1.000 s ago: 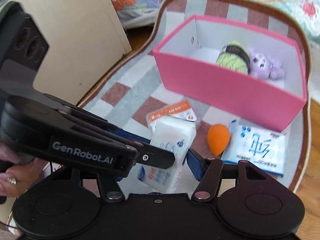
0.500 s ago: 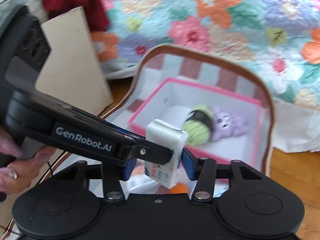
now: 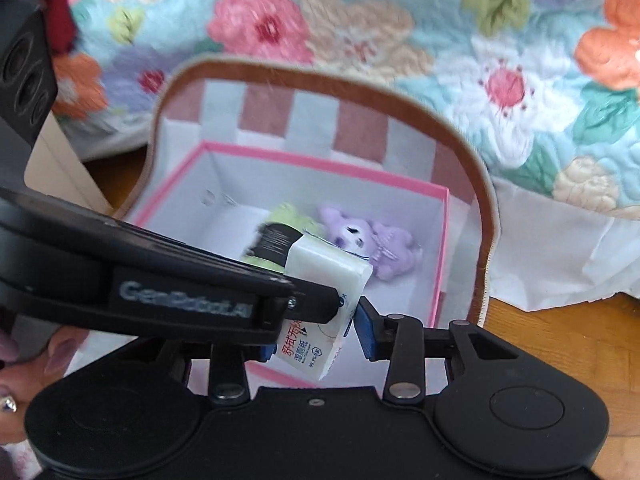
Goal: Organize objects
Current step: 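Carry the white tissue pack into the pink box and release, then lower the left tool onto the beige foundation bottle and close, then lift the foundation bottle into the pink box and open left tool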
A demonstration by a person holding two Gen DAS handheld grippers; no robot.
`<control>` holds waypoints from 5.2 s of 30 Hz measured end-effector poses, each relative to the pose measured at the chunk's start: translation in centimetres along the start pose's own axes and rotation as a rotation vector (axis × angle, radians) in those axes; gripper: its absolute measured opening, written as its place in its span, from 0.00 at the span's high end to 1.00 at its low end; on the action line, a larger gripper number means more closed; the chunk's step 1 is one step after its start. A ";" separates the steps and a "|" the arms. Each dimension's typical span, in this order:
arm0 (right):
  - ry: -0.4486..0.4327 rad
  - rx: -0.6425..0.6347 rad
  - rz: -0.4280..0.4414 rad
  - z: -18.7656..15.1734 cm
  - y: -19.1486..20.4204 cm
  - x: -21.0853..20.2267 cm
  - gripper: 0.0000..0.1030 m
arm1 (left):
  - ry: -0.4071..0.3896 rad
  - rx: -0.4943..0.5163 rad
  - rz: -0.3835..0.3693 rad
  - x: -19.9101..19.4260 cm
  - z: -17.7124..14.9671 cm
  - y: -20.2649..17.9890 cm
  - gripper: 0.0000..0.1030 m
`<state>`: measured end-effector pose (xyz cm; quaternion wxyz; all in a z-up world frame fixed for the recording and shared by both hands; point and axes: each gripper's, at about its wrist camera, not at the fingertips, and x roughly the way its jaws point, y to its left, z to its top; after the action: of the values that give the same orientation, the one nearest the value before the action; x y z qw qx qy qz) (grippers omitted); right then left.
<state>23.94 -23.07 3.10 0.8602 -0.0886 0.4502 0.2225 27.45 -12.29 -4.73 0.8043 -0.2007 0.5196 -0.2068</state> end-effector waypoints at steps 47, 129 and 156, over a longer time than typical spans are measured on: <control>0.267 0.412 0.325 -12.2 -2.6 -8.0 0.30 | 0.102 0.261 0.151 -10.4 -11.0 -1.9 0.26; 0.293 0.312 0.180 -17.8 7.0 0.6 0.52 | 0.124 -0.252 -0.027 0.8 -19.6 7.7 0.55; 0.225 0.405 0.290 -15.1 9.8 -5.4 0.58 | 0.039 -0.039 0.087 -9.0 -17.0 2.3 0.58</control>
<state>5.65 -21.39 -0.80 0.7640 0.1267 0.5863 0.2377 8.71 -7.33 -5.60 0.7983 -0.1895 0.5473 -0.1651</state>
